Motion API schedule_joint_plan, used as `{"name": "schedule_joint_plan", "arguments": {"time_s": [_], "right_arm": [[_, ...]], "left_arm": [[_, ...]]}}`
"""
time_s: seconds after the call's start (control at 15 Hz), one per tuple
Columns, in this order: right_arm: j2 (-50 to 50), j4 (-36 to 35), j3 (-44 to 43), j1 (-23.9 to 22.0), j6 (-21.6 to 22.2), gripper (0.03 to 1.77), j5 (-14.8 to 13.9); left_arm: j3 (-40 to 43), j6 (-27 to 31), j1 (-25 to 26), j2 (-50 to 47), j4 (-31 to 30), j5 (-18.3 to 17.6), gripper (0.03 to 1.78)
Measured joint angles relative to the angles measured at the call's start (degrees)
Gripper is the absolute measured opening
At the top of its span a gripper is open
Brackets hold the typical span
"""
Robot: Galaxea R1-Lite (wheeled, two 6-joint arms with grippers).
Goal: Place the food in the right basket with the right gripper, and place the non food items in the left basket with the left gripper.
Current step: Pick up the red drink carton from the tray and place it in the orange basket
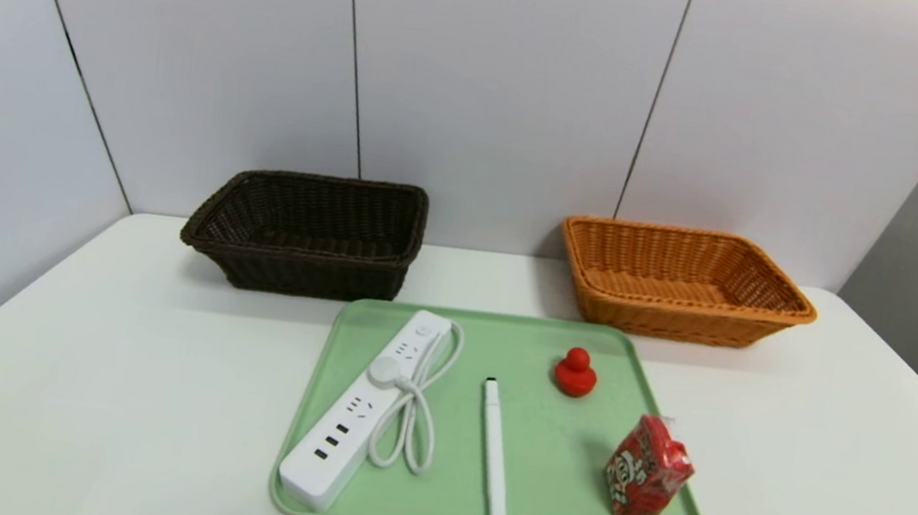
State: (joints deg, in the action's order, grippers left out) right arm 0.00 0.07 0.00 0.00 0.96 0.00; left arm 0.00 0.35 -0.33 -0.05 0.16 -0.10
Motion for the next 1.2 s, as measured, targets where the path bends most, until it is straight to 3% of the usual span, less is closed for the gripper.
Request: {"name": "schedule_joint_plan", "arguments": {"time_s": [0.53,0.8,1.2], "right_arm": [[0.2,1.2,-2.8,0.0,-1.5,1.70,1.0],[7.0,12.1,-23.1,0.0,-1.0,1.70,3.7],[31.3,25.9,-55.1,0.0,-0.9,1.70,6.0]], "left_arm": [[-3.6,1.8,0.0,0.0,2.1,0.2,1.69],[-18.6,2.1,0.0,4.6,12.1,-0.8,1.69],[-38.8,1.8,0.0,25.8,13.6,-1.7,1.69]]}}
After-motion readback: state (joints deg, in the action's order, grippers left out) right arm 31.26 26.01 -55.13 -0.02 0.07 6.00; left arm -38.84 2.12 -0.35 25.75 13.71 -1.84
